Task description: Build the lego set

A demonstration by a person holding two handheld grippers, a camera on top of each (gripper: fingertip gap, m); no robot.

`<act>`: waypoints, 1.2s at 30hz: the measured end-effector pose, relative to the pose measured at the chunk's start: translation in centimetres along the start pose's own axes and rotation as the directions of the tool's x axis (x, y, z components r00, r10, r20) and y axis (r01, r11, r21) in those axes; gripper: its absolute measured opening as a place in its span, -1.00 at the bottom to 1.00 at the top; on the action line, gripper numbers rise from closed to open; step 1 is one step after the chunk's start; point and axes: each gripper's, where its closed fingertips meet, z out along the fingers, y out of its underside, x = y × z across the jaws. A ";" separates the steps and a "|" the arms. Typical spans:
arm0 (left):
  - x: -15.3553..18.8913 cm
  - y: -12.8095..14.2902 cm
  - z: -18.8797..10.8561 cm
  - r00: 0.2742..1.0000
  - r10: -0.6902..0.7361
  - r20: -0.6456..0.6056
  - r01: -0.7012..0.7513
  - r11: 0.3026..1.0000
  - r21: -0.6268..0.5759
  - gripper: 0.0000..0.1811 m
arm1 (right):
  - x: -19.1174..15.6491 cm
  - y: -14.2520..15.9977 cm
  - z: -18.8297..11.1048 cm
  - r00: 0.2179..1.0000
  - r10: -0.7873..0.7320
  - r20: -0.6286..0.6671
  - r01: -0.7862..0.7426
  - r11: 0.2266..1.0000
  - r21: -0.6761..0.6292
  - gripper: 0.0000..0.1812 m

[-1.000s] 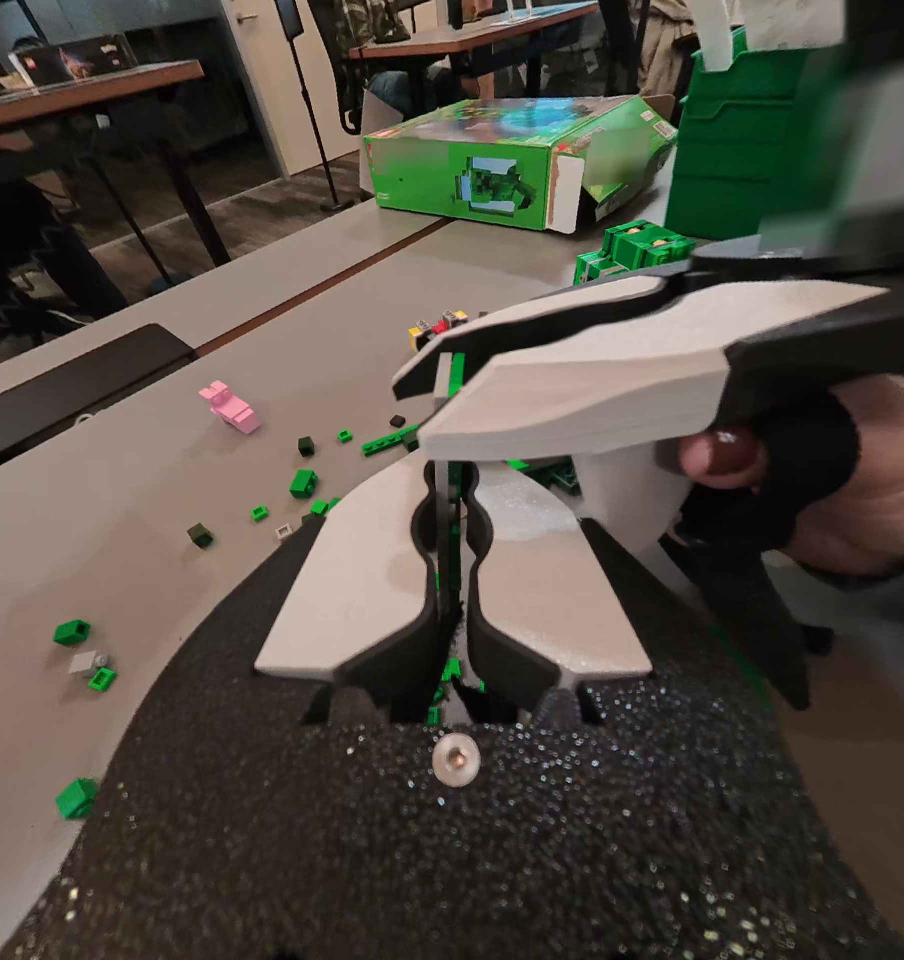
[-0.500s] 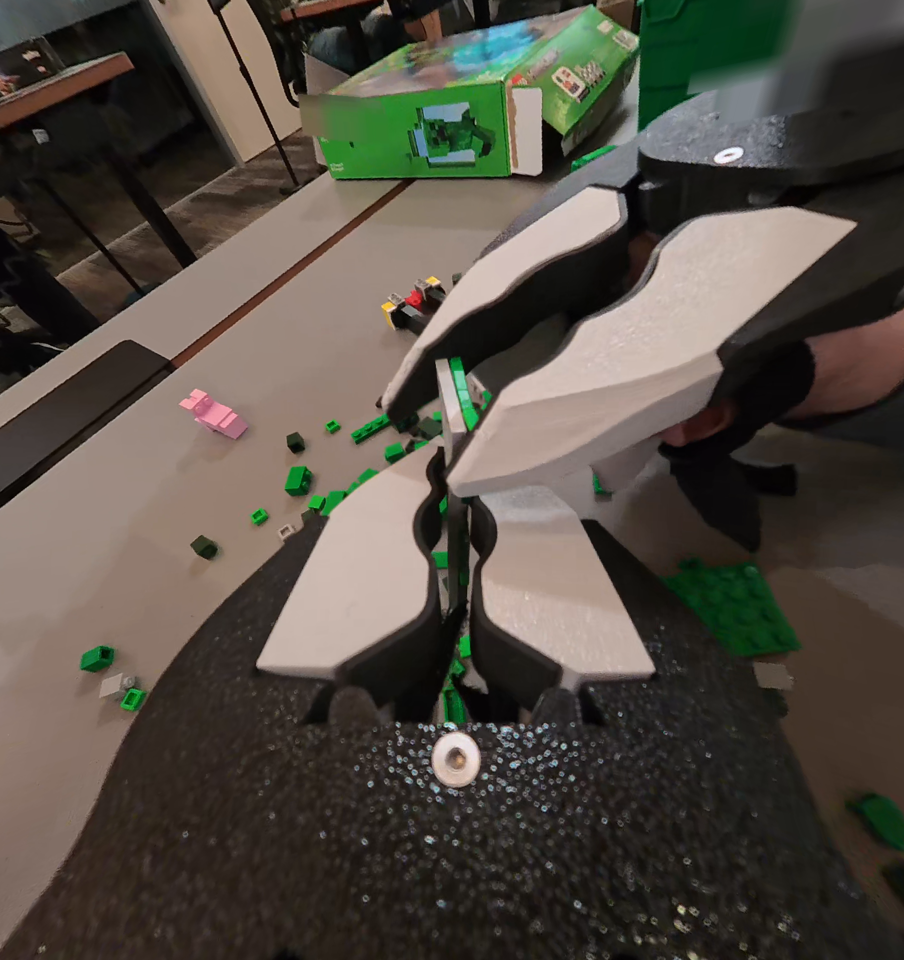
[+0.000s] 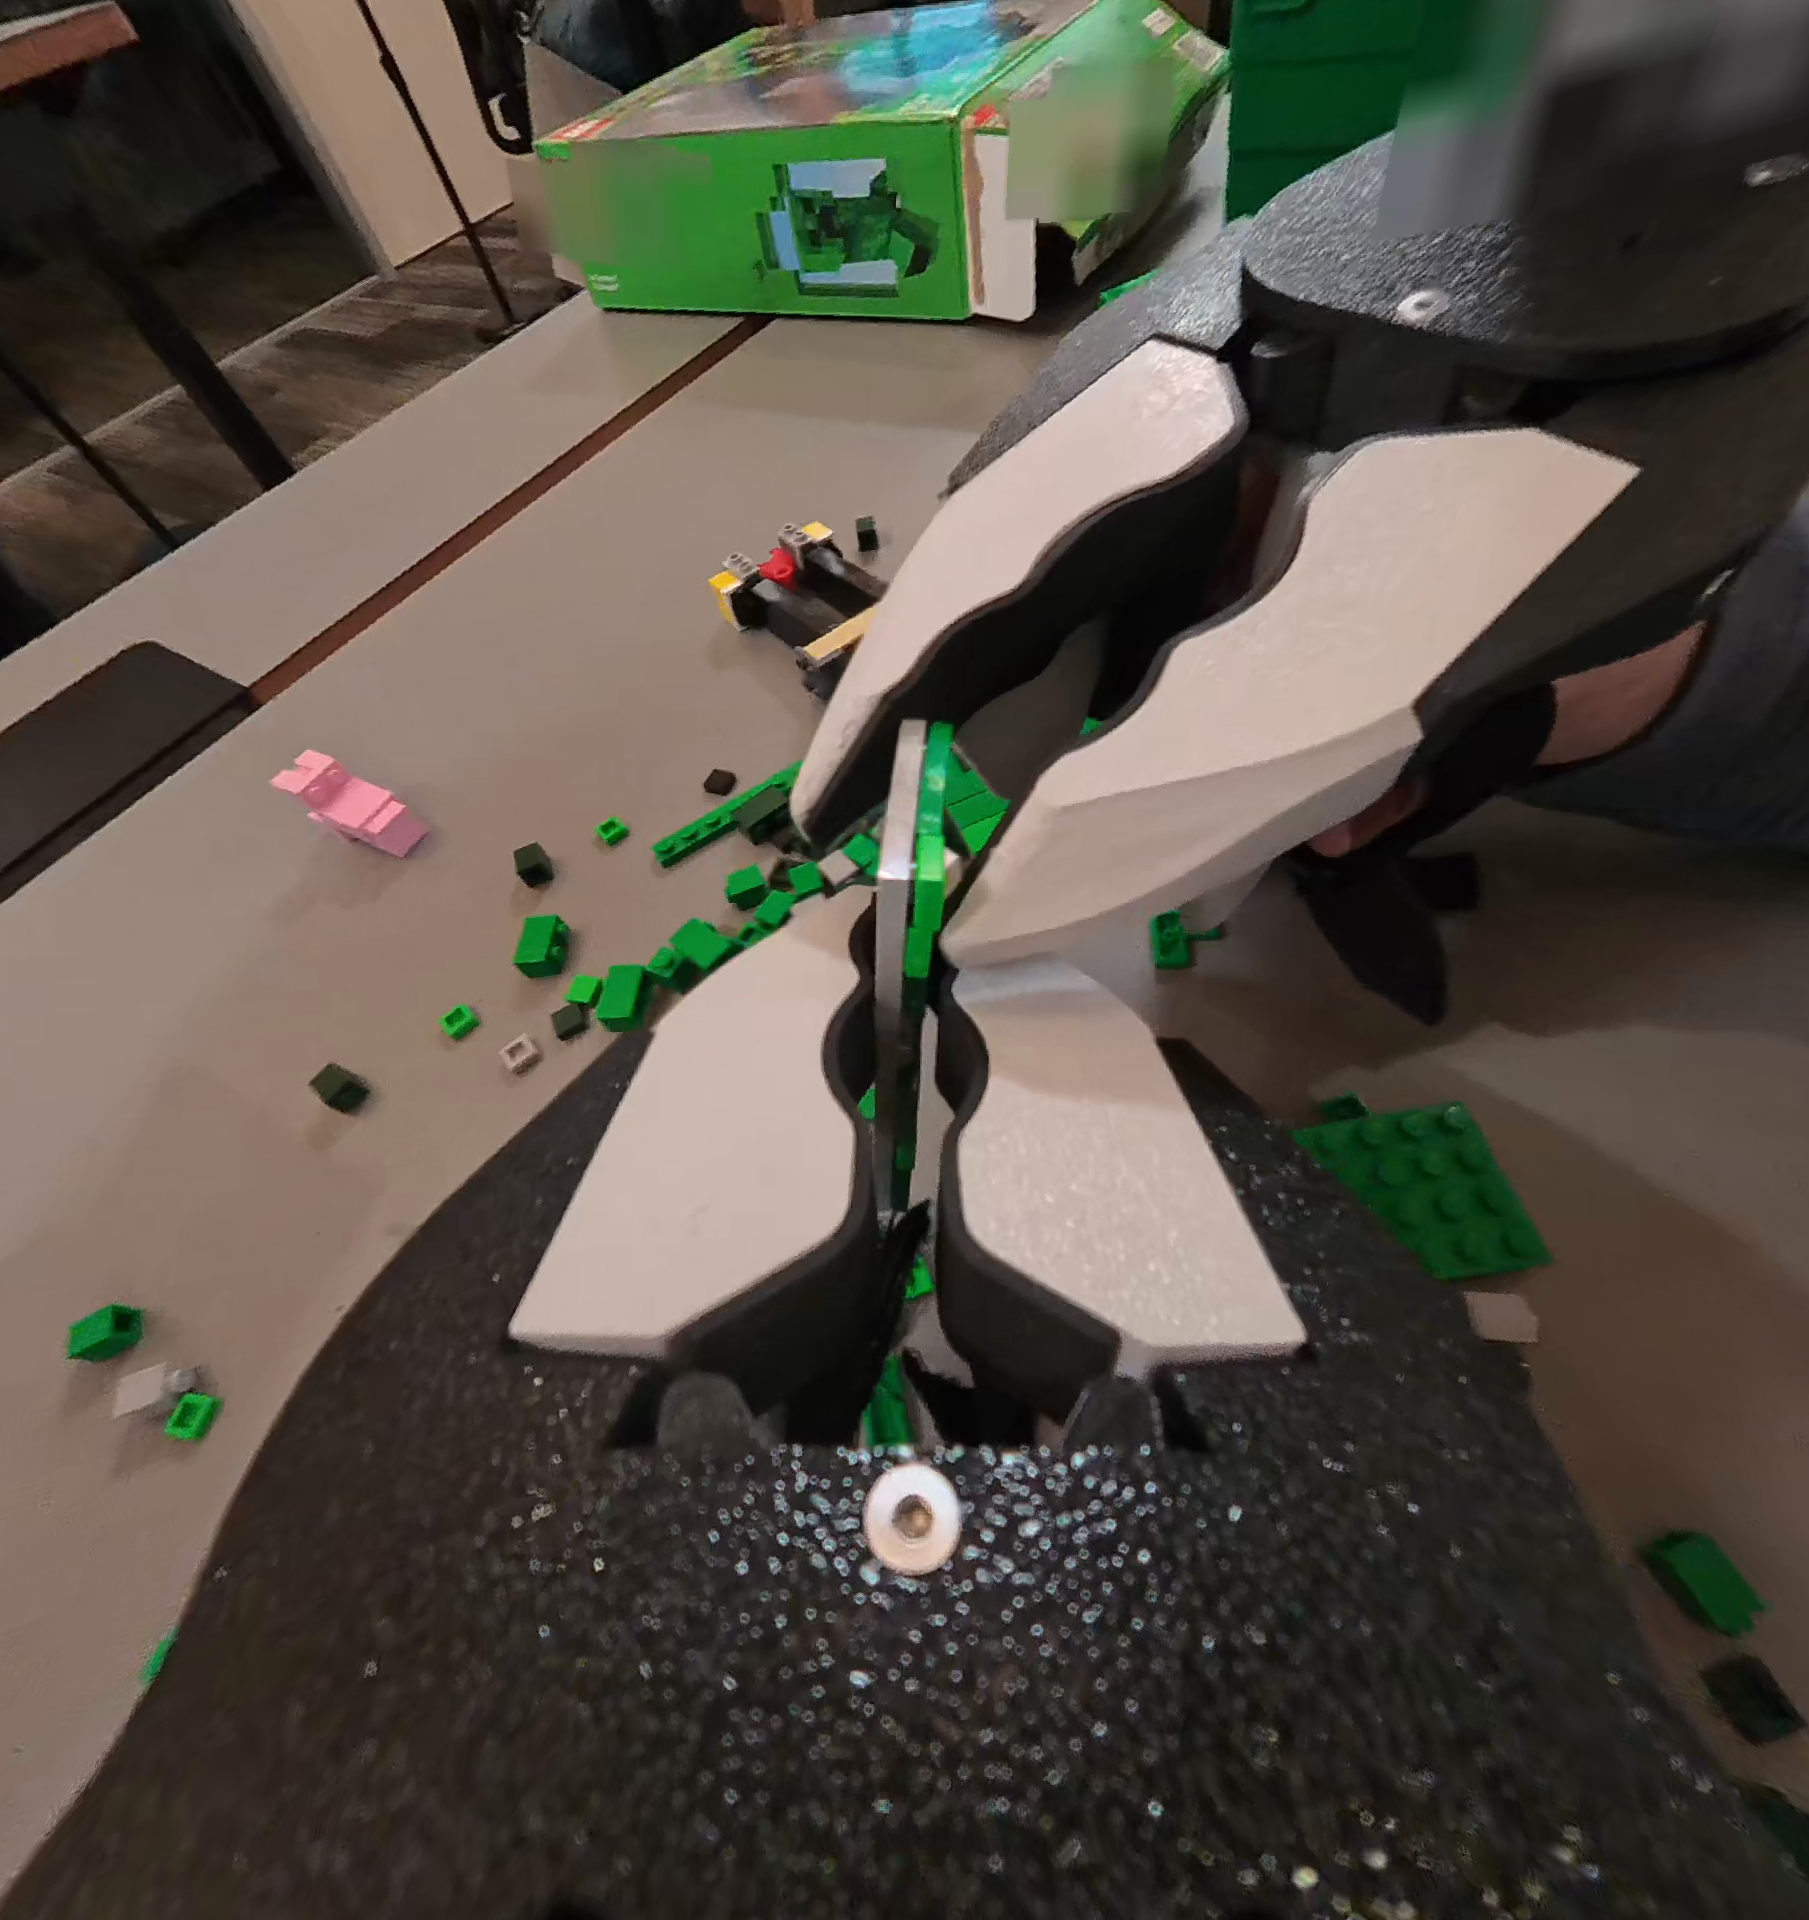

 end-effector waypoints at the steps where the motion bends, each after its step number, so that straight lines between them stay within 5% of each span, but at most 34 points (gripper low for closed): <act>1: -0.2 0.1 0.0 1.000 0.018 0.020 -0.018 1.000 -0.009 -0.94 | 0.0 0.0 0.1 1.000 0.003 -0.003 -0.003 1.000 -0.003 -0.72; 10: -1.8 0.6 -0.2 0.985 0.049 0.163 -0.038 0.997 -0.067 -0.94 | 0.3 -0.3 1.0 0.990 0.115 -0.087 -0.114 0.993 0.021 -0.52; 16: -2.0 0.5 -0.1 0.974 0.096 0.205 -0.080 0.993 -0.084 -0.94 | 0.8 -0.5 0.9 0.976 0.189 -0.110 -0.183 0.981 0.064 -0.63; 29: -0.9 1.4 0.3 0.984 0.142 0.110 -0.127 0.983 -0.129 -0.94 | 0.0 1.1 0.1 0.998 0.047 0.033 -0.045 0.998 -0.047 -0.67; 32: -0.4 1.4 0.2 0.999 0.046 0.020 -0.044 0.995 -0.088 -0.93 | -0.2 1.1 -0.1 0.999 0.002 0.045 0.001 0.999 -0.055 -0.73; 36: -0.5 1.6 0.5 0.996 0.073 0.056 -0.066 0.992 -0.110 -0.94 | 0.3 1.2 0.0 0.999 0.044 0.022 -0.043 0.998 -0.049 -0.78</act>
